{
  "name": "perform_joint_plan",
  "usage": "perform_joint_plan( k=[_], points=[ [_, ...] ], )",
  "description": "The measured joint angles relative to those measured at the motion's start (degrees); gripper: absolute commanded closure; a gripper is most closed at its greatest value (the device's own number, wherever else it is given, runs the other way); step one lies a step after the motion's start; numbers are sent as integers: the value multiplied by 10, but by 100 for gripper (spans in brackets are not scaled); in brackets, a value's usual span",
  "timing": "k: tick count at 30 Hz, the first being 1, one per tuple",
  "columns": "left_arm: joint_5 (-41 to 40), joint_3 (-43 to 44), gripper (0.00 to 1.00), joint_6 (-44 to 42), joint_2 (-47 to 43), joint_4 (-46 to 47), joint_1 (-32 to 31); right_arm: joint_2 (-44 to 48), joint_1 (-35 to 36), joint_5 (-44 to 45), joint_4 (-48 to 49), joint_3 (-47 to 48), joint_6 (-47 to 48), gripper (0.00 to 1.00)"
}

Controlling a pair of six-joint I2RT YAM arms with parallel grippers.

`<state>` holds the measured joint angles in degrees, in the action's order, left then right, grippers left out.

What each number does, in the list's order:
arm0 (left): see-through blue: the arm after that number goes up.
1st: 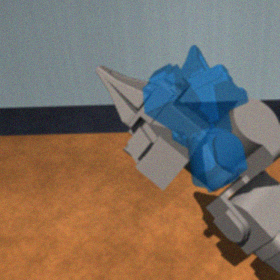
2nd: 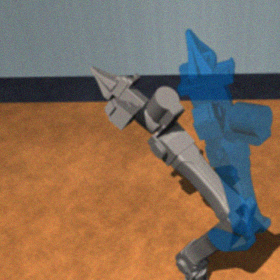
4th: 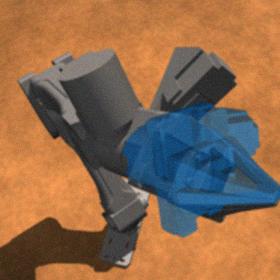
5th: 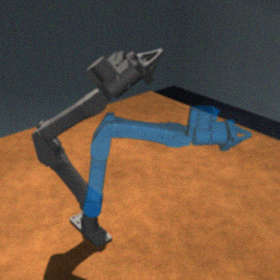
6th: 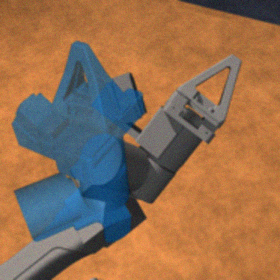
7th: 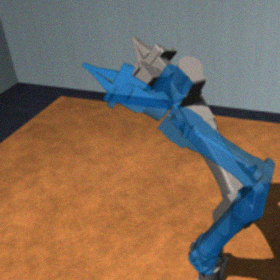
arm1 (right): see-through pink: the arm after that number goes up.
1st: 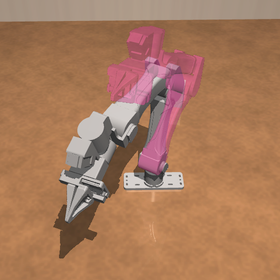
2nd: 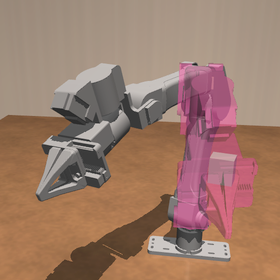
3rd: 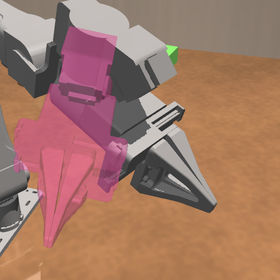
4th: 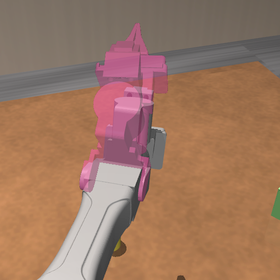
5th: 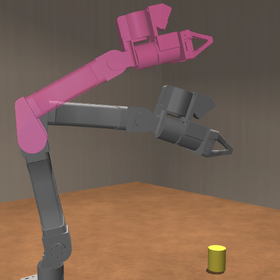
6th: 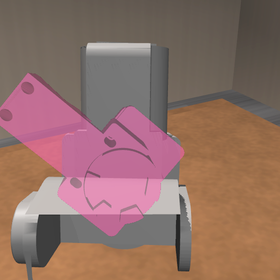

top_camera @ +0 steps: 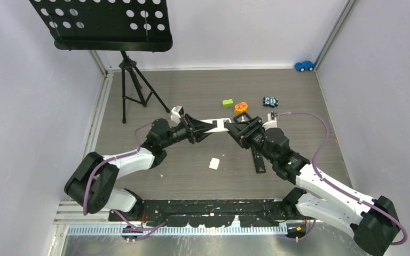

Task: Load the batteries into the remote control

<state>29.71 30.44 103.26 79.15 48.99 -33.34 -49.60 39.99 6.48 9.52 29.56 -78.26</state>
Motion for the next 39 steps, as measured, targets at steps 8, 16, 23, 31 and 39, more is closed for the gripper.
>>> perform_joint_plan(
  k=[8, 16, 23, 31, 39],
  points=[
    [0, -13, 100, 2, -10, -4, 1, -11, -4, -7, 3, 0, -23, 67],
    [-2, -14, 100, -1, -15, -8, 6, -38, -13, -26, 23, 5, -28, 73],
    [-1, -14, 100, -20, -16, -10, 10, -43, -18, -35, 22, 8, -27, 62],
    [25, -9, 100, -107, -77, -74, 7, -15, -33, -76, -31, 9, 66, 21],
    [62, 37, 100, -247, -108, -200, 12, 10, -35, -149, -31, 13, 164, 26]
  ],
)
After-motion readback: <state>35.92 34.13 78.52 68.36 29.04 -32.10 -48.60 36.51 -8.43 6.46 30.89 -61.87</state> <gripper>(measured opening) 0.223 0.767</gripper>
